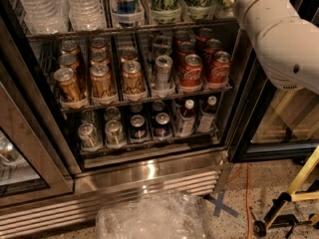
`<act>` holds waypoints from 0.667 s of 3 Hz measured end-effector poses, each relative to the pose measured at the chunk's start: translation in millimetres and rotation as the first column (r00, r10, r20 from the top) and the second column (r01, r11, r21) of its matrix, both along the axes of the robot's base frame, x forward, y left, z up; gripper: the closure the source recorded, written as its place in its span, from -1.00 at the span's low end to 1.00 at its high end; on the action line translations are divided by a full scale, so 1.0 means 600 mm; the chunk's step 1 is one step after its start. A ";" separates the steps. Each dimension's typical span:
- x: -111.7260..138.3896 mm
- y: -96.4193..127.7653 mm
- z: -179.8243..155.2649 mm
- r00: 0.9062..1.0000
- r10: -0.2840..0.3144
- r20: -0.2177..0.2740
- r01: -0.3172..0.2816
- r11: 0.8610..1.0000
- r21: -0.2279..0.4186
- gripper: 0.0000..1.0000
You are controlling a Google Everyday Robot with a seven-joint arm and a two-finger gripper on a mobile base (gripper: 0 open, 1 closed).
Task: Pick green can from top shelf of fridge
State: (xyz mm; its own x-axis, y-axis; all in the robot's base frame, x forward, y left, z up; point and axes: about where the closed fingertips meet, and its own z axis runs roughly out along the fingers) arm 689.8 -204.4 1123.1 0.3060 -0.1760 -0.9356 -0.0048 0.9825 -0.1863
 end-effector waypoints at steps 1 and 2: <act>-0.034 0.014 -0.027 0.999 0.029 -0.045 -0.027 0.998 0.051 1.00; -0.065 0.025 -0.067 0.990 0.070 -0.124 -0.062 0.996 0.067 1.00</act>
Offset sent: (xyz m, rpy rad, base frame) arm -0.0648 0.0233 -0.0781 0.0753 0.2464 0.1284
